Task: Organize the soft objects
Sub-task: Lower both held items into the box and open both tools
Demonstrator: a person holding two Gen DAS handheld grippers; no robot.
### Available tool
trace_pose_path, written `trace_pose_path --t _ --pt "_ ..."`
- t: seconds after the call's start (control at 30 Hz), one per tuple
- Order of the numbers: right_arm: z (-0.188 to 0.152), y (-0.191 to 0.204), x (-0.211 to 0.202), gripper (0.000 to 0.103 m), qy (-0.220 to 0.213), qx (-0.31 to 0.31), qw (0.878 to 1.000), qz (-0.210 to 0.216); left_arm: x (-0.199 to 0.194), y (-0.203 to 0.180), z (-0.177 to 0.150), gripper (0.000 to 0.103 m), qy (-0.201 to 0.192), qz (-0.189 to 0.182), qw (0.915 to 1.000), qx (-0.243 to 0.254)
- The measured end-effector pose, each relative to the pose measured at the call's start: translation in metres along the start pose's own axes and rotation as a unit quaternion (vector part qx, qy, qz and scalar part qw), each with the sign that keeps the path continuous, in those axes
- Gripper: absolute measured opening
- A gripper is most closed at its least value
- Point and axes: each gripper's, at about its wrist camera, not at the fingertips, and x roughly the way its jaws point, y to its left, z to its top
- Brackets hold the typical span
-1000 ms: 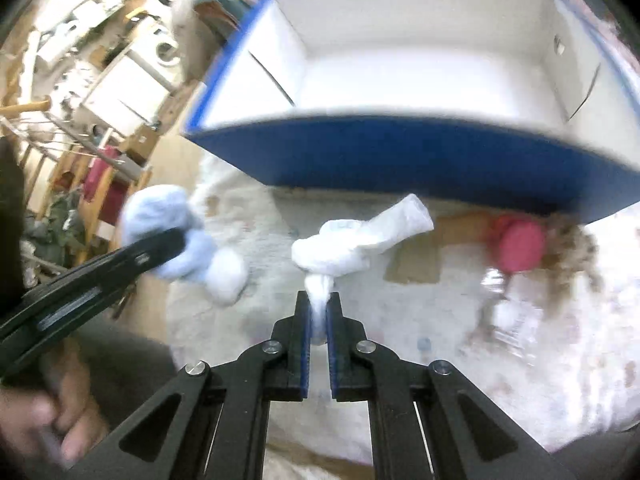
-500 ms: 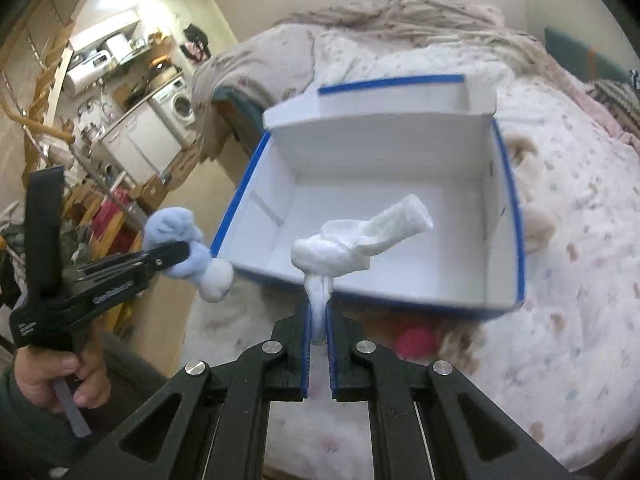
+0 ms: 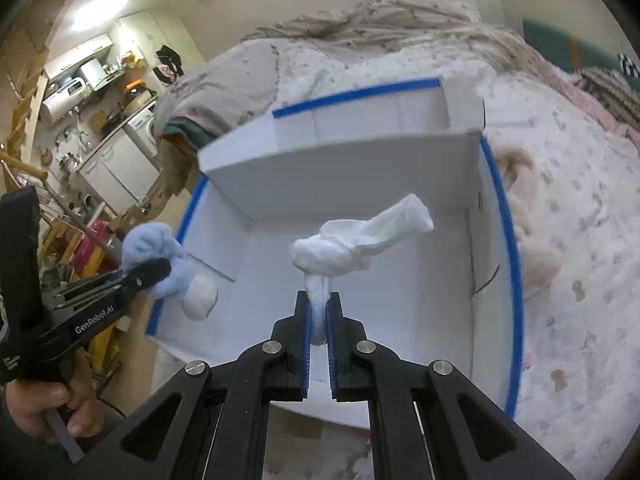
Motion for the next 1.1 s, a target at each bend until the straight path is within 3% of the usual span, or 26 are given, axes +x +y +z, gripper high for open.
trace_pose_path --t 0.1,0.37,0.8,0.9,0.97,1.1 --pt "-0.004 -0.006 0.019 0.009 0.024 0.005 1.0 -0.008 0.019 -0.003 -0.005 0.008 0.002 -0.02 0.9998 -0.002" --pt "-0.012 -0.008 0.056 0.009 0.073 -0.016 0.997 -0.032 0.055 -0.019 -0.013 0.008 0.007 0.014 0.9991 0.04" --pt "-0.019 -0.022 0.078 0.009 0.122 -0.005 0.99 -0.073 0.089 -0.034 -0.027 0.01 0.067 0.025 0.9957 0.058" --pt "-0.019 -0.031 0.078 0.009 0.127 0.007 0.988 -0.093 0.092 -0.035 -0.027 0.023 0.073 0.027 0.9953 0.058" --pt "-0.019 -0.04 0.078 0.009 0.131 0.021 0.985 -0.106 0.092 -0.034 -0.026 0.051 0.072 0.028 0.9956 0.054" --pt "-0.019 -0.045 0.077 0.009 0.133 0.031 0.983 -0.12 0.091 -0.033 -0.026 0.055 0.071 0.021 0.9963 0.043"
